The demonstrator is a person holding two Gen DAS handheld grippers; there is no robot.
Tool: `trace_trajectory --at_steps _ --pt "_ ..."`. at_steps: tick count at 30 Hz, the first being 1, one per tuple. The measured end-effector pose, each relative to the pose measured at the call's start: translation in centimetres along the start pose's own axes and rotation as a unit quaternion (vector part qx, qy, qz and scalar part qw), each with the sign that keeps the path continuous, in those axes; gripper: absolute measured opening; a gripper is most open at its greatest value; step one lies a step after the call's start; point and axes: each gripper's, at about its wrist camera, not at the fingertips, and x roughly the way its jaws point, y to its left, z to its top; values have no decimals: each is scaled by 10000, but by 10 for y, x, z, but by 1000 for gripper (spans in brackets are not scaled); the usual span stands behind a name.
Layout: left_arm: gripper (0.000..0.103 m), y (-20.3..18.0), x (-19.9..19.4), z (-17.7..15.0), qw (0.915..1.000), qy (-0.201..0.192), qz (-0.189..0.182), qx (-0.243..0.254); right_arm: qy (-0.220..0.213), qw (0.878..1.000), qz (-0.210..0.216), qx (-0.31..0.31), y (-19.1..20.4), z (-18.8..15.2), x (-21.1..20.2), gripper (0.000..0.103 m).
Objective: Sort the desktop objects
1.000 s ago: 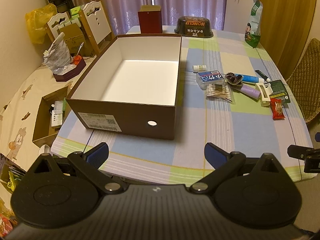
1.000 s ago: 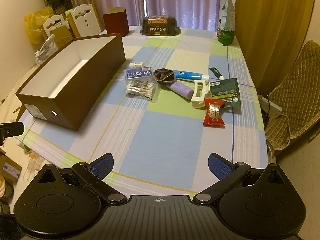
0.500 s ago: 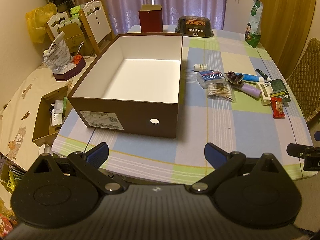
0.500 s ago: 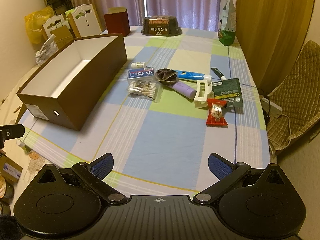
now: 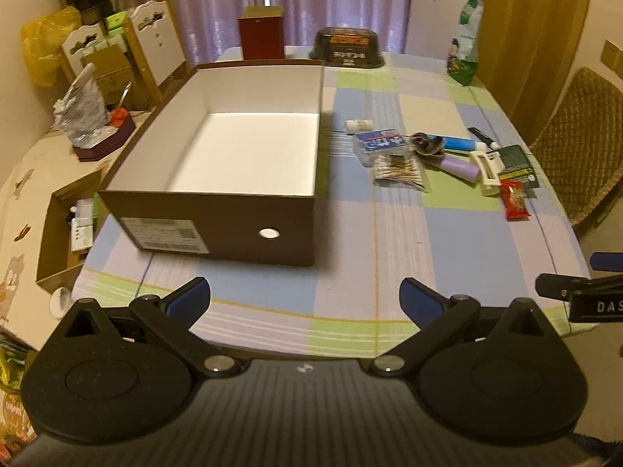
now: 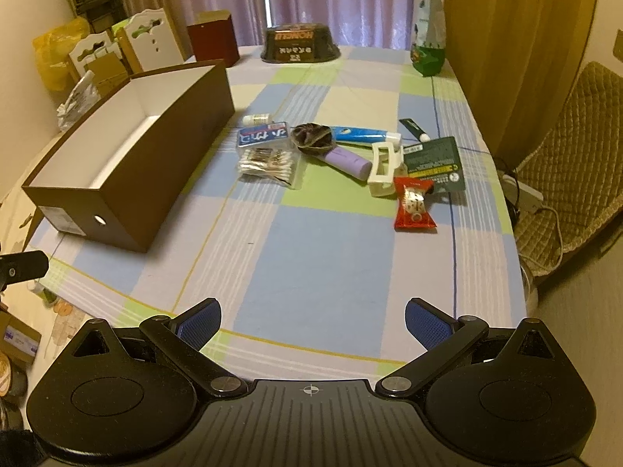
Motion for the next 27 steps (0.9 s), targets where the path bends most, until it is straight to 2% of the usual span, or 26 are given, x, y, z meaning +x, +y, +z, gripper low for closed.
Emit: trace_trajectory --at_steps 6,13,16,27 --pt "102 -13 10 8 9998 35 -190 71 55 9998 46 160 -16 4 7 103" --pt "102 -37 20 21 9988 -179 -425 187 -234 9992 24 330 -46 12 10 103" --pt "102 -51 30 27 9979 -133 -570 265 -329 9990 -50 315 -58 17 12 103" --pt "102 -96 69 59 9951 60 -764 624 70 9981 -181 591 -111 35 44 103"
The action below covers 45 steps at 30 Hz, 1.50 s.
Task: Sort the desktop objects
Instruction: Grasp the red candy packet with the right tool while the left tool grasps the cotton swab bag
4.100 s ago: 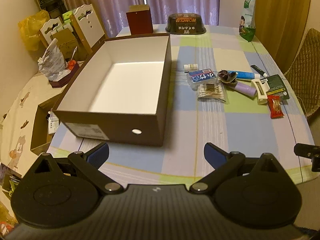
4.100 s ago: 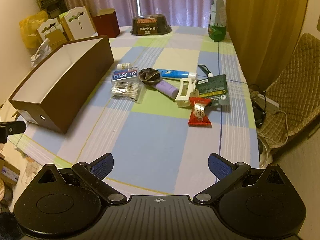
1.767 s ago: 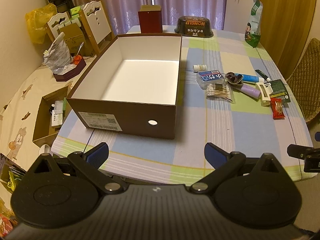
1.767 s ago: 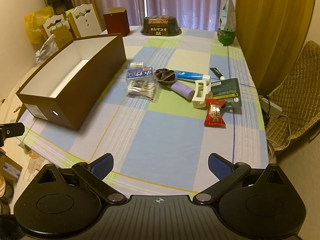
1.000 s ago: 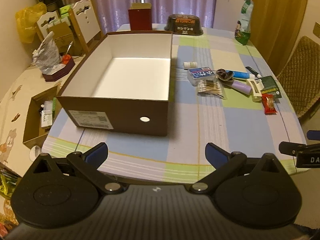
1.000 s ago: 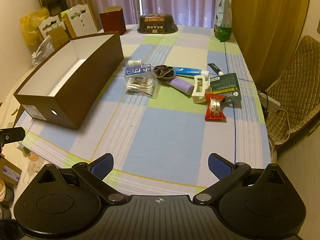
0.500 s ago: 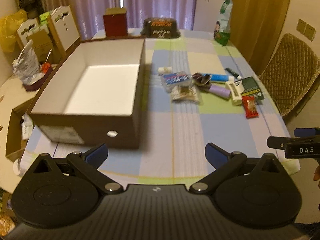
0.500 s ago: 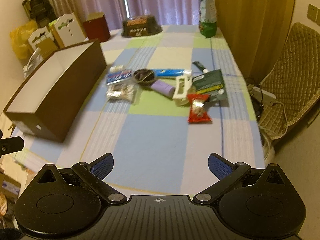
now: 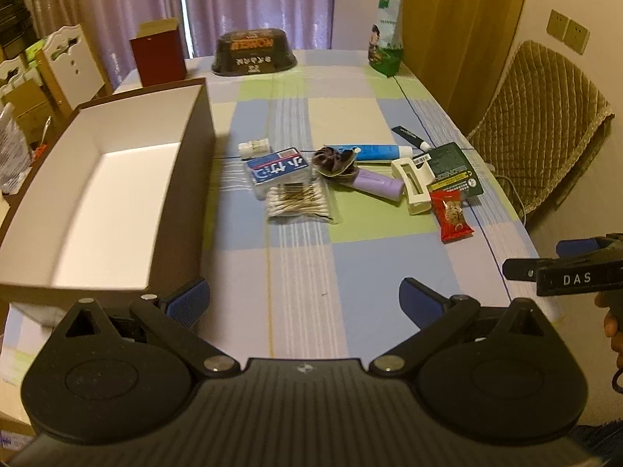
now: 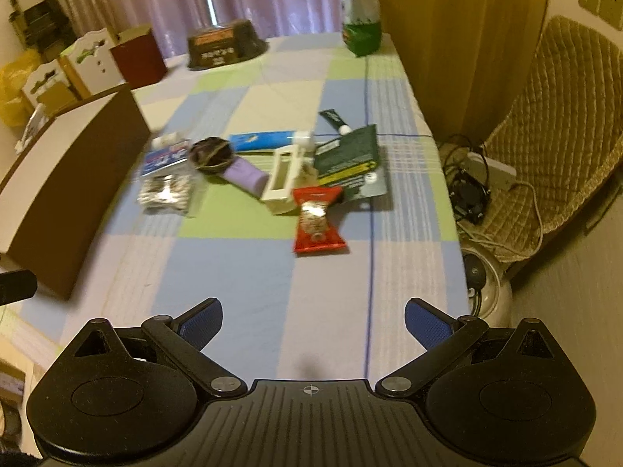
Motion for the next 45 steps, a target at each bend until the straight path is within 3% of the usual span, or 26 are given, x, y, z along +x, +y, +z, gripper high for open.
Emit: trace_trajectory --at_steps 11,14,23,26,33,34,35,45 --pt "102 -11 61 29 9995 270 145 112 151 9997 140 145 -27 20 40 102" --pt "102 -11 76 34 9991 373 178 94 188 9995 198 146 -29 25 53 69" --pt "102 -9 107 44 9981 537 309 50 137 9993 313 143 -28 39 88 68" --pt "102 -7 114 47 9979 558 336 55 158 9994 294 87 -27 43 99 55" --pt "102 -3 128 52 9974 599 403 36 158 9993 320 -70 -22 50 119 54" --pt "102 -3 130 53 9974 595 401 43 160 9993 314 -106 -21 50 121 49" --pt "102 -3 133 53 9974 588 410 62 170 9993 303 -150 -20 51 124 34" --pt "102 -1 161 64 9983 495 312 6 206 9993 280 -142 -36 44 113 30"
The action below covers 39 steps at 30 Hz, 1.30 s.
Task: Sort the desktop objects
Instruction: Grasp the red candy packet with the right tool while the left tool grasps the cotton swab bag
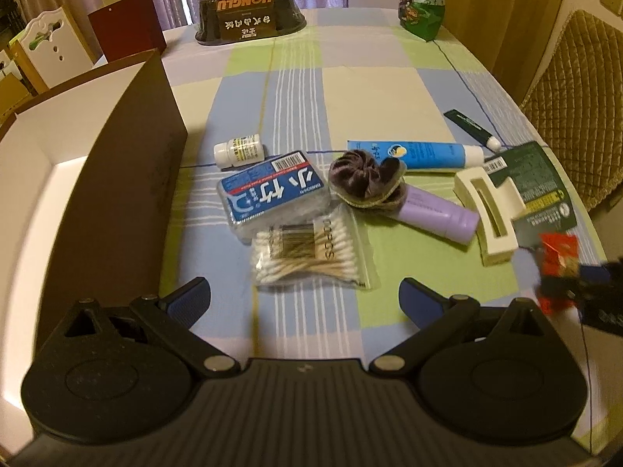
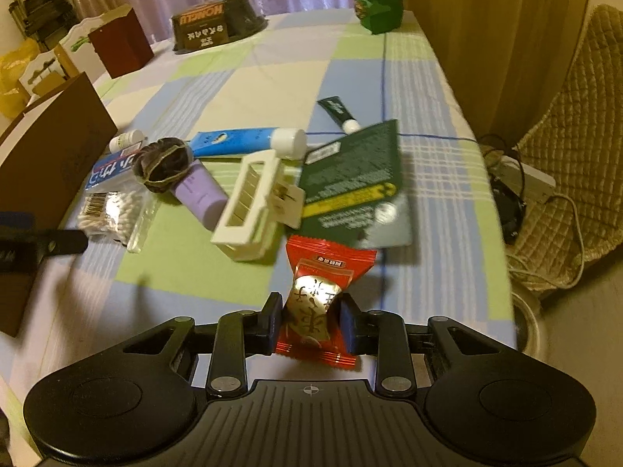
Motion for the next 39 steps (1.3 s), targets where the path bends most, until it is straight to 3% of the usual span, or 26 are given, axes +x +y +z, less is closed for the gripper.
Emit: trace_trajectory --at_steps 10,11,13,15,16,22,24,27,33,39 --pt "100 2 50 14 9997 52 220 -70 99 9998 -75 128 -21 -8 -14 30" --pt "93 2 55 15 9997 57 242 -77 109 9999 -55 116 -22 -9 -15 30" --pt "89 2 59 15 9998 44 186 -91 138 9999 -18 91 -23 -11 -15 30" --pt "67 4 59 12 9999 12 47 -107 166 9998 22 60 -25 -12 -16 30" --pt "67 4 59 11 9999 -2 -15 -110 178 9998 50 21 -25 -13 -15 30" --pt "56 2 32 -10 9999 74 -132 18 182 9993 219 -239 -23 -12 -13 30" --pt "42 1 19 -17 9997 91 -207 -16 182 9990 280 -311 -23 -12 -12 30" --pt "30 0 -3 -21 9993 99 -349 -95 219 9982 391 -409 -22 -11 -12 30" --pt "20 -3 -29 -24 9984 -22 -532 -198 269 9963 567 -587 -16 -6 -10 30" --pt "19 -5 -64 -25 9963 -265 -803 -135 202 9958 638 -620 -5 -2 -21 30"
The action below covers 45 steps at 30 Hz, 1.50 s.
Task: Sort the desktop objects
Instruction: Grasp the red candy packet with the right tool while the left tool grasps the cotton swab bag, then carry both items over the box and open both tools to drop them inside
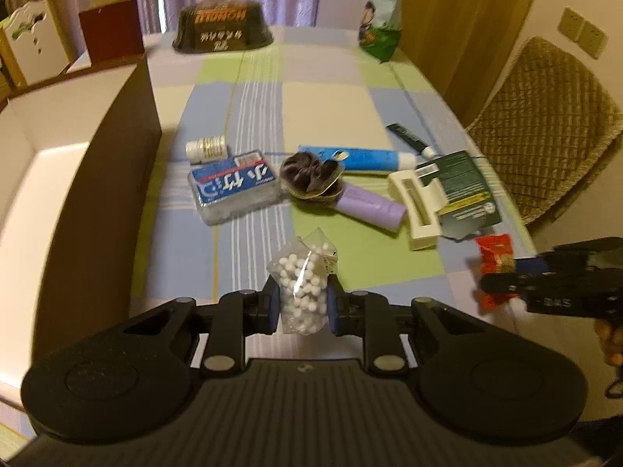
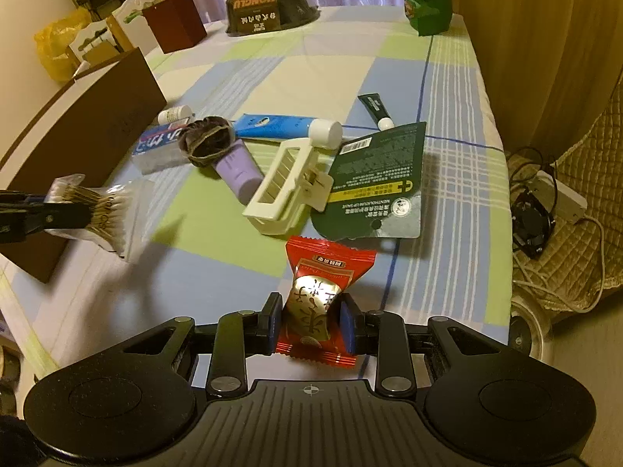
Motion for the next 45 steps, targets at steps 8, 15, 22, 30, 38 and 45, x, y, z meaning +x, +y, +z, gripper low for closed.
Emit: trace_trajectory --at_steps 8,15,22,30,38,45 --pt "19 22 -46 10 9988 -390 -241 199 -102 9998 -44 151 24 8 -17 30" --pt "19 65 -89 11 9966 -711 -334 267 -116 9992 -10 390 67 20 -34 30" --pt "19 123 -130 4 9948 -1000 -119 156 -308 9981 402 345 132 38 -43 30" --pt "19 190 -157 -10 9928 -1143 346 -75 -577 9916 1149 -153 224 72 -37 30" --pt "19 234 -149 -21 9938 -864 675 -196 -413 9830 1703 -539 297 102 -9 30" --pt "19 258 -120 -8 9960 -361 667 476 88 9791 1602 -1251 349 125 35 30"
